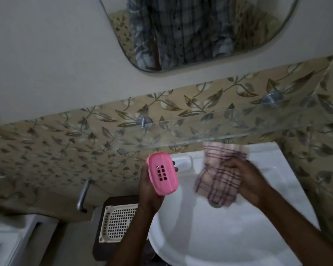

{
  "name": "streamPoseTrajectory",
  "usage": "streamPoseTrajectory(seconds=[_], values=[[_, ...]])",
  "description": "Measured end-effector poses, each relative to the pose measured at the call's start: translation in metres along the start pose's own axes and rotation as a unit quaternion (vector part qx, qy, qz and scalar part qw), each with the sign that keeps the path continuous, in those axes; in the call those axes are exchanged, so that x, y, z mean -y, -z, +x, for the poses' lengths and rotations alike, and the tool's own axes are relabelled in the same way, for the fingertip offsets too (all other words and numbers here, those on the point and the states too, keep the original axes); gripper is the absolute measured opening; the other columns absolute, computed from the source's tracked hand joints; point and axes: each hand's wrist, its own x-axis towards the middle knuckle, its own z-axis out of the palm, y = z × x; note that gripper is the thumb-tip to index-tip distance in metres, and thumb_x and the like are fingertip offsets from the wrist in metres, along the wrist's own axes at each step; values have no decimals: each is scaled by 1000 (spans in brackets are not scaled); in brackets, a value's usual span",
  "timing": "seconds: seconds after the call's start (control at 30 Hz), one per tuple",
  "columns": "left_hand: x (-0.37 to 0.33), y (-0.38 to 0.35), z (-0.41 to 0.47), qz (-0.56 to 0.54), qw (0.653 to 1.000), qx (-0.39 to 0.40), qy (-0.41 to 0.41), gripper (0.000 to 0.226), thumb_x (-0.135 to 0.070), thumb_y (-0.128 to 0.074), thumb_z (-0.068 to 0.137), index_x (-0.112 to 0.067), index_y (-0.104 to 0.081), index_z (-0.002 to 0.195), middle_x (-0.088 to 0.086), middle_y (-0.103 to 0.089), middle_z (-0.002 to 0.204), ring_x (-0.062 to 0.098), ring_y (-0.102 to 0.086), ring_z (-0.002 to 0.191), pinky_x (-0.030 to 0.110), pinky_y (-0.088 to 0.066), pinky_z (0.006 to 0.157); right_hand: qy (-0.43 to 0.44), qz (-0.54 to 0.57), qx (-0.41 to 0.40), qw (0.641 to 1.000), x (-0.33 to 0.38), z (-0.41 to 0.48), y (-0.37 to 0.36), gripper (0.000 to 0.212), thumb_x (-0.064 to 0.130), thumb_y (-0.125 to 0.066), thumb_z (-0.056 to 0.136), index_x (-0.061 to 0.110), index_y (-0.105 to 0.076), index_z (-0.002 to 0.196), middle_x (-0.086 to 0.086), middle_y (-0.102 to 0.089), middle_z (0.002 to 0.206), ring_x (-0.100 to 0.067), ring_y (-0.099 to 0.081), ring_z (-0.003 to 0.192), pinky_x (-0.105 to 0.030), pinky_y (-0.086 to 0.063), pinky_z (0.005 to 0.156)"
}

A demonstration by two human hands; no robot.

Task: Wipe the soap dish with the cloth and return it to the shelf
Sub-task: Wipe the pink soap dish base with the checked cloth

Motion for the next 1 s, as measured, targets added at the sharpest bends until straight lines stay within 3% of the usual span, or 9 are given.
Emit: streamPoseTrajectory(seconds=[0.1, 0.23, 0.33, 0.5, 0.63, 0.73, 0.87, 0.93, 1.0], values=[[-6, 5, -1, 2, 1000, 15, 22, 68, -56, -34, 92, -6, -63, 128, 18, -72, 113, 30, -72, 93, 39, -55, 82, -37, 40, -8, 998, 9, -4, 27, 32, 2, -52, 76, 2, -64, 106, -23, -70, 98, -35, -67, 89, -45, -54, 79], [-2, 6, 1, 27, 998, 28, 41, 69, -52, -19, 104, -3, -57, 136, 19, -71, 115, 31, -71, 97, 40, -56, 82, 66, -164, -28, 984, -2, -8, 26, 31, -14, -51, 85, 5, -71, 101, -24, -73, 97, -36, -68, 90, -46, -54, 83], [2, -2, 2, 46, 996, 51, 48, 67, -52, -22, 104, -8, -68, 127, 15, -76, 111, 28, -74, 96, 37, -62, 79, 187, -276, 55, 941, -19, -25, -18, 32, -7, -63, 83, 19, -75, 97, 5, -78, 92, -7, -70, 82, -19, -55, 72], [3, -20, 0, 124, 987, 68, 76, 75, -62, -54, 85, 3, -66, 121, 31, -72, 112, 38, -73, 97, 45, -58, 88, 322, -571, 193, 730, -78, -26, -42, 16, 16, -55, 89, 17, -68, 99, 11, -66, 99, 5, -60, 88, -10, -49, 76], [9, -19, -2, 158, 982, 40, 96, 60, -56, -50, 96, -5, -64, 123, 31, -72, 114, 41, -71, 102, 48, -56, 95, 309, -647, 220, 662, -73, -7, -28, 7, 36, -52, 98, 30, -57, 97, 13, -59, 98, -3, -55, 86, -25, -49, 72], [8, -22, 5, 167, 983, 9, 71, 61, -55, -47, 97, -1, -65, 119, 33, -72, 110, 41, -71, 97, 46, -57, 90, 309, -650, 207, 662, -82, 0, -38, 32, 1, -56, 86, 23, -70, 103, 3, -61, 107, -14, -56, 98, -31, -47, 83], [3, -24, 9, 159, 987, 13, 31, 50, -50, -47, 100, -7, -67, 114, 23, -78, 92, 35, -75, 82, 40, -62, 76, 244, -526, 164, 798, -90, -3, -45, 43, -7, -51, 76, 25, -74, 90, 9, -67, 99, -4, -63, 92, -21, -50, 79], [9, -23, 7, 170, 984, 20, 48, 49, -51, -48, 99, -8, -68, 112, 24, -77, 93, 35, -74, 83, 41, -61, 79, 252, -571, 189, 759, -91, -4, -39, 40, -8, -52, 81, 19, -72, 101, -2, -66, 111, -16, -61, 102, -25, -48, 85], [15, -22, 8, 183, 981, 9, 71, 47, -51, -49, 99, -10, -68, 109, 21, -78, 92, 36, -73, 88, 47, -57, 89, 280, -679, 238, 635, -87, -2, -36, 34, -2, -56, 87, 14, -66, 115, -10, -61, 117, -27, -56, 107, -34, -46, 88]])
